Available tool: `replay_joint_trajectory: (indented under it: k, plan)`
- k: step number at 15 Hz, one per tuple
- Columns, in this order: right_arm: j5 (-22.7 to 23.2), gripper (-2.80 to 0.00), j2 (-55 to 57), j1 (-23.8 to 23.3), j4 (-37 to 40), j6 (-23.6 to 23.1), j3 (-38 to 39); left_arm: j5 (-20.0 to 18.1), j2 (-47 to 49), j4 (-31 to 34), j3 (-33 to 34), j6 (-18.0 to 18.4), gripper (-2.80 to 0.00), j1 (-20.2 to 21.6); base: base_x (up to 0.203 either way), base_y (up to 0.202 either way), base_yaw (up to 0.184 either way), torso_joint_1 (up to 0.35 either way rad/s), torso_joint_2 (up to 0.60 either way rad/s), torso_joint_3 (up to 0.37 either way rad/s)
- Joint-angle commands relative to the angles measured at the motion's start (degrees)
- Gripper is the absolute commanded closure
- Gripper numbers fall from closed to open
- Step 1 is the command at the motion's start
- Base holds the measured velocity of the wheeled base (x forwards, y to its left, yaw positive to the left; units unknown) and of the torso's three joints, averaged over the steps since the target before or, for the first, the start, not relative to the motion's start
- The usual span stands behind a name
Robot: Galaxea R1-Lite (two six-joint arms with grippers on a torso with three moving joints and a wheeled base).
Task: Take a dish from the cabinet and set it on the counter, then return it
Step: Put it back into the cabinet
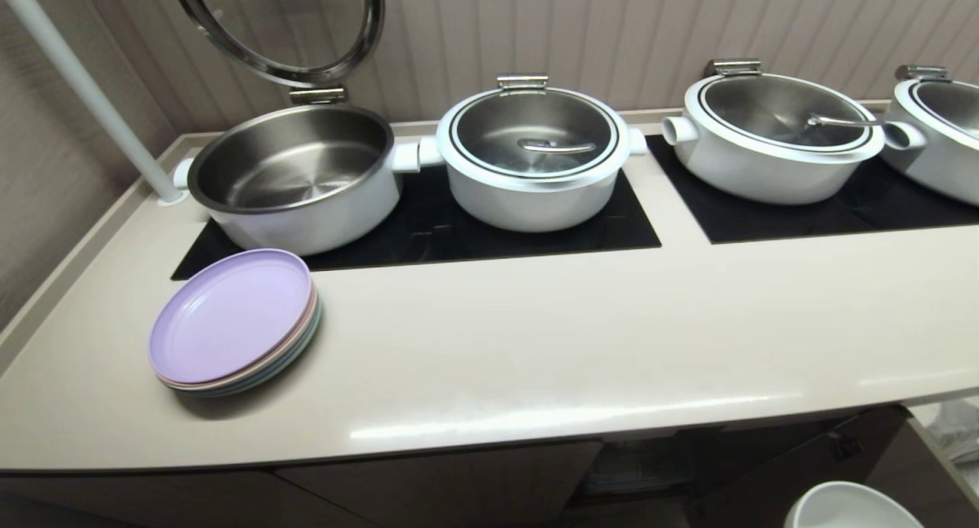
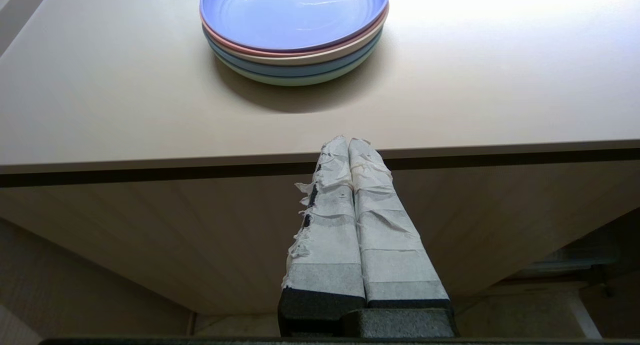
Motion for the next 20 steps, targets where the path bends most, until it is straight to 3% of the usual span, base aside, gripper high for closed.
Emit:
replay_joint_trajectory:
  k: [1, 20]
  plan:
    - [0.05, 0.0, 0.2, 1.17, 0.11, 1.93, 0.0, 0.03, -0.02, 0.0, 0.0, -0.02, 0.0, 0.02, 0.0, 0.0, 0.0, 0.0, 0.0, 0.0]
    - [-0.04, 0.0, -0.68, 2.66, 0.11, 2.72, 1.32, 0.03, -0.02, 0.0, 0.0, -0.02, 0.0, 0.02, 0.0, 0.0, 0.0, 0.0, 0.0, 0.0]
